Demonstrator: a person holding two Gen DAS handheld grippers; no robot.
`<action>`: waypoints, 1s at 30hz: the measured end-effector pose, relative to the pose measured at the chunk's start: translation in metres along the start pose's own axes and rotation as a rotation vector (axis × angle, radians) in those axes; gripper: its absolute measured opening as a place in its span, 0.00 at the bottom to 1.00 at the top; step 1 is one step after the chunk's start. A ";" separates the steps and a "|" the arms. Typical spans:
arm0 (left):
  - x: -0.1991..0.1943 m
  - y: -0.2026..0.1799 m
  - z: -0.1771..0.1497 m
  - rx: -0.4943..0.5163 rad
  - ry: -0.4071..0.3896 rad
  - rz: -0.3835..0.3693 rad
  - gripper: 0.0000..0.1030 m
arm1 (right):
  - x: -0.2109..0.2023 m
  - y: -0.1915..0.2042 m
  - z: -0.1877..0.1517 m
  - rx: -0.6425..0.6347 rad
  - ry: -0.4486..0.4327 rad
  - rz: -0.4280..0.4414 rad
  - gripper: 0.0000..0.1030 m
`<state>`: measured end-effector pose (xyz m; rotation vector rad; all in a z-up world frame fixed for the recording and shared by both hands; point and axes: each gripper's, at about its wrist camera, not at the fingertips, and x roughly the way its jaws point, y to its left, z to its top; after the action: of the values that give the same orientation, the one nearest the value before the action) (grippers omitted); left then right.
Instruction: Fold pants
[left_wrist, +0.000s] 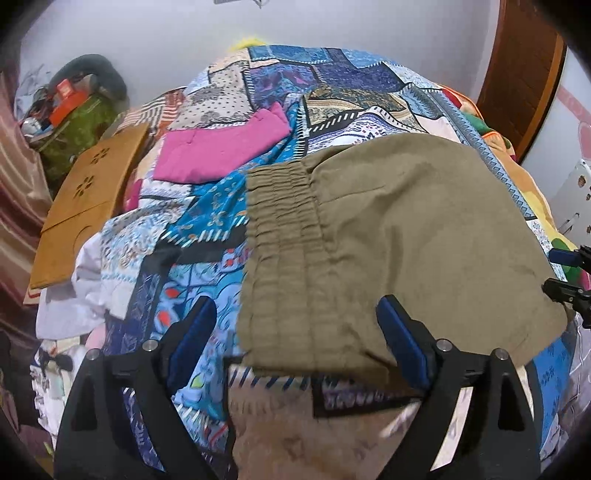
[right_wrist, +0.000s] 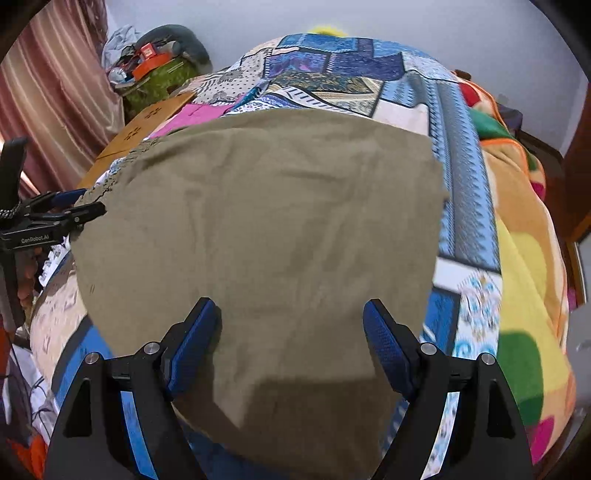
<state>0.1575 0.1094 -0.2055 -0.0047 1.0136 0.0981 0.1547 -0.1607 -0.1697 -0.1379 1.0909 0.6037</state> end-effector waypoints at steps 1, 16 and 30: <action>-0.003 0.001 -0.003 -0.003 -0.004 0.000 0.88 | -0.002 -0.001 -0.003 0.005 -0.003 -0.001 0.77; -0.049 0.025 -0.020 -0.208 0.007 -0.200 0.89 | -0.031 0.037 0.025 -0.063 -0.138 0.041 0.77; 0.007 0.005 -0.021 -0.334 0.119 -0.455 0.92 | 0.037 0.088 0.036 -0.178 -0.051 0.087 0.77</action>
<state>0.1433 0.1140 -0.2223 -0.5487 1.0826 -0.1510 0.1492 -0.0587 -0.1684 -0.2291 0.9967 0.7785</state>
